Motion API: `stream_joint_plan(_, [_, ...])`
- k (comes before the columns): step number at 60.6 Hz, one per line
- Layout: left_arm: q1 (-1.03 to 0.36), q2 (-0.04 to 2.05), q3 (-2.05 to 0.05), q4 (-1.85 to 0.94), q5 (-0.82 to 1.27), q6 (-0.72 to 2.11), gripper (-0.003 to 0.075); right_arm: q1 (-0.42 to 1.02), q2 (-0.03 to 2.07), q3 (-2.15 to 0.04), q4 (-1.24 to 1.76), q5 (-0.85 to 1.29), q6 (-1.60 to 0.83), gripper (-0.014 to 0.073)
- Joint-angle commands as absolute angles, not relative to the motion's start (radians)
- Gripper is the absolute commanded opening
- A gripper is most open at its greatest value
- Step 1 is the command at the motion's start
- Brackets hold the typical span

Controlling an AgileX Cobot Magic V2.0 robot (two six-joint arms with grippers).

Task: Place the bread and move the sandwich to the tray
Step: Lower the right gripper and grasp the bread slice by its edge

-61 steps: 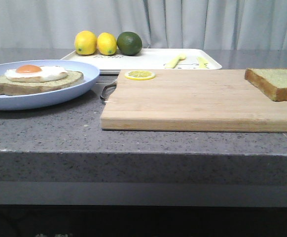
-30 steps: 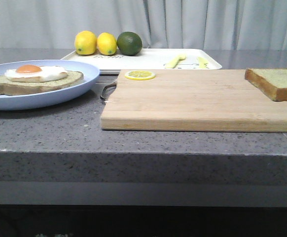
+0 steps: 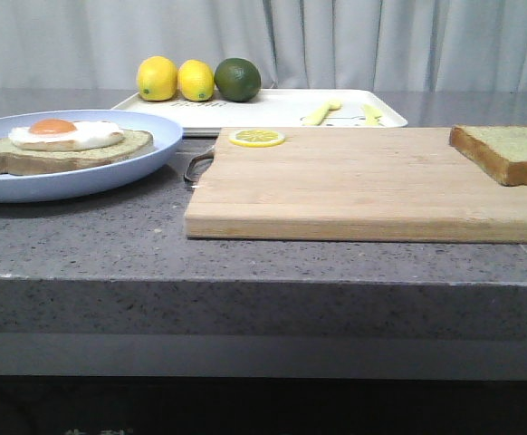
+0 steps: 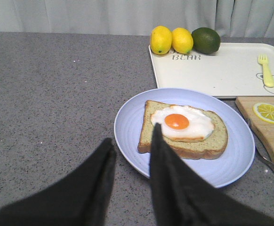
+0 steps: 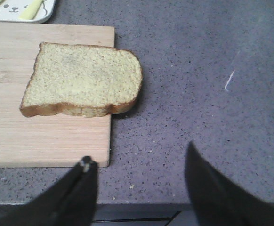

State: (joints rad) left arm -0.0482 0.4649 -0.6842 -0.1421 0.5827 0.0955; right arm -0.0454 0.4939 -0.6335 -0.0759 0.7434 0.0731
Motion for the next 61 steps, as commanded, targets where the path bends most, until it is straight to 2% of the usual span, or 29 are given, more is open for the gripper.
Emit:
stream_joint_plan(1, [-0.046, 0.478, -0.710, -0.143, 0.507, 0.089, 0.0438, -0.051, 0.507, -0.664, -0.095, 0.681, 0.076, 0.0651])
stream_joint_plan(5, [-0.046, 0.478, -0.710, -0.143, 0.507, 0.089, 0.0479, -0.051, 0.507, -0.664, -0.095, 0.684, 0.076, 0.0660])
stream_joint_plan(23, [-0.046, 0.478, -0.710, -0.143, 0.507, 0.089, 0.0436, -0.051, 0.575, -0.740, -0.007, 0.731, 0.075, 0.0643])
stream_joint_plan(45, [-0.080, 0.478, -0.710, -0.143, 0.511, 0.089, 0.0421, -0.049, 0.941, -1.026, 0.085, 1.112, -0.078, 0.0643])
stream_joint_plan(55, [-0.139, 0.478, -0.710, -0.141, 0.511, 0.089, 0.0421, -0.068, 1.059, -1.098, 0.106, 1.153, -0.105, 0.0643])
stream_joint_plan(61, [-0.178, 0.478, -0.710, -0.137, 0.511, 0.089, 0.0421, -0.147, 1.109, -1.113, 0.134, 1.157, -0.127, 0.0643])
